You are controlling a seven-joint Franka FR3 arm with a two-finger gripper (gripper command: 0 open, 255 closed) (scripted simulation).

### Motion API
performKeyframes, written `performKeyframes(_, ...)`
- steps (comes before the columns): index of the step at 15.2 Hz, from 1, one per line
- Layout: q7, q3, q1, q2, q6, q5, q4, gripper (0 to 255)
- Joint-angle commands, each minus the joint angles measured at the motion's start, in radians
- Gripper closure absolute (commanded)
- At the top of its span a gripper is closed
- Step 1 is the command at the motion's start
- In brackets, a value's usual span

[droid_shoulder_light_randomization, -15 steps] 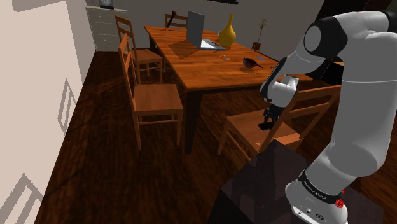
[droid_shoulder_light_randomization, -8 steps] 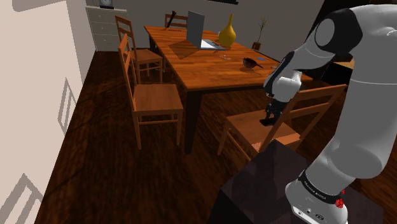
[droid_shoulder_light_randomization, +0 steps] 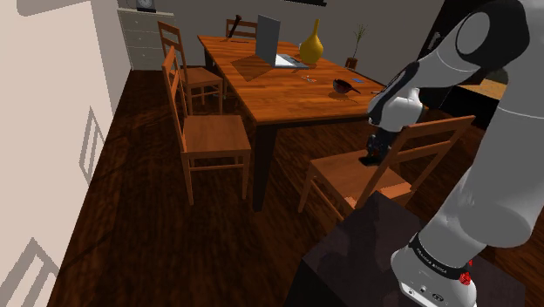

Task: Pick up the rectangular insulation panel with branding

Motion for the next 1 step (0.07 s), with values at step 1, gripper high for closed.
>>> performKeyframes(1,0.01,-0.009,0.006,-0.01,-0.006,-0.015,0.0,255)
